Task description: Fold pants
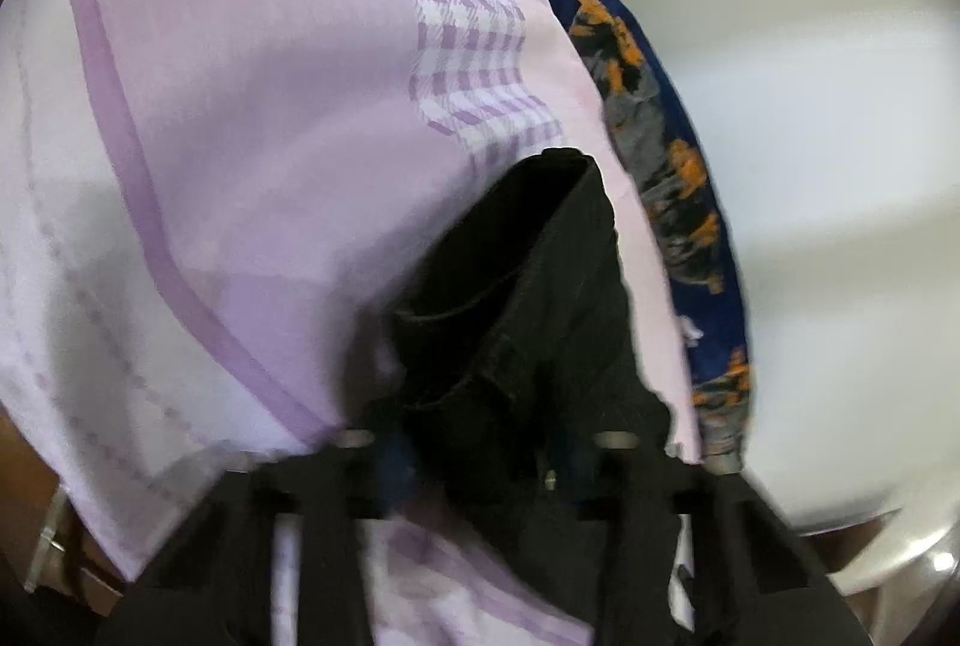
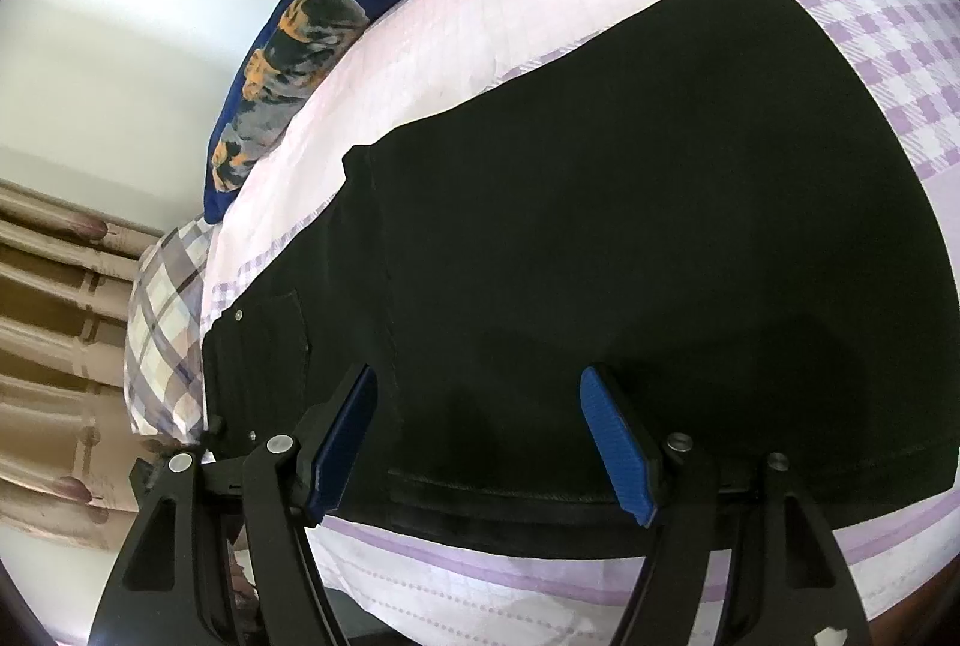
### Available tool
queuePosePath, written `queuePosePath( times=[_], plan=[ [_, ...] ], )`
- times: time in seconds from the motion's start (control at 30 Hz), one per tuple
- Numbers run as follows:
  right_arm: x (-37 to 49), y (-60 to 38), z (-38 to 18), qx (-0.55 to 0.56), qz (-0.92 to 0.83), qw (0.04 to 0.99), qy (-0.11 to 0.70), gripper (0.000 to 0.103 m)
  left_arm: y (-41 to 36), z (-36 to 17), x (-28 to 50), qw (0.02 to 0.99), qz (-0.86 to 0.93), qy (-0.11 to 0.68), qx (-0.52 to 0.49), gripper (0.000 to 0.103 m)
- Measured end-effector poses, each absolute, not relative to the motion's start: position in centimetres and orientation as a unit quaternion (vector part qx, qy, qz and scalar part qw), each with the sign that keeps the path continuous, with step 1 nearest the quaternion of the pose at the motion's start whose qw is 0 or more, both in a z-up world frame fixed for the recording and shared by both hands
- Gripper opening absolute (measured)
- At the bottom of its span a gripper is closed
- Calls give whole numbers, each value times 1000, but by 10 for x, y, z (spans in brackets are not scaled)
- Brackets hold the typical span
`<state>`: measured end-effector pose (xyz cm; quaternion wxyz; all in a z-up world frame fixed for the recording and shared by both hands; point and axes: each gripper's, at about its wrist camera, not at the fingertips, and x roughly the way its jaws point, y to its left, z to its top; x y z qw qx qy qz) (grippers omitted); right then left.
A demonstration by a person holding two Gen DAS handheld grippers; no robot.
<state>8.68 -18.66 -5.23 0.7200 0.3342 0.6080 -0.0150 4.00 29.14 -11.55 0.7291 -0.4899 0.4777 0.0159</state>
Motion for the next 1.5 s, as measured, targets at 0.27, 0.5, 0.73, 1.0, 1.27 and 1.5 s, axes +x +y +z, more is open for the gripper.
queuePosePath(
  times=[0.27,0.5,0.73,1.0,1.27,1.5],
  plan=[
    [81,-199,-47,353,-18,724,593,68,271,-78,45,778,7,462,-426,24],
    [75,-212,-43,369,-21,730,576,68,244,-52,56,815,-2,464,-348,24],
    [68,-224,-41,390,-25,733,557,68,196,-31,64,861,-5,468,-200,23],
    [69,-228,-31,391,-12,744,542,68,152,-11,77,878,-10,466,-110,23],
    [71,-237,-7,385,-11,760,523,68,105,11,85,886,-51,455,-68,23],
    [67,-259,24,370,-47,787,492,68,61,23,89,885,-99,452,-54,23]
  ],
)
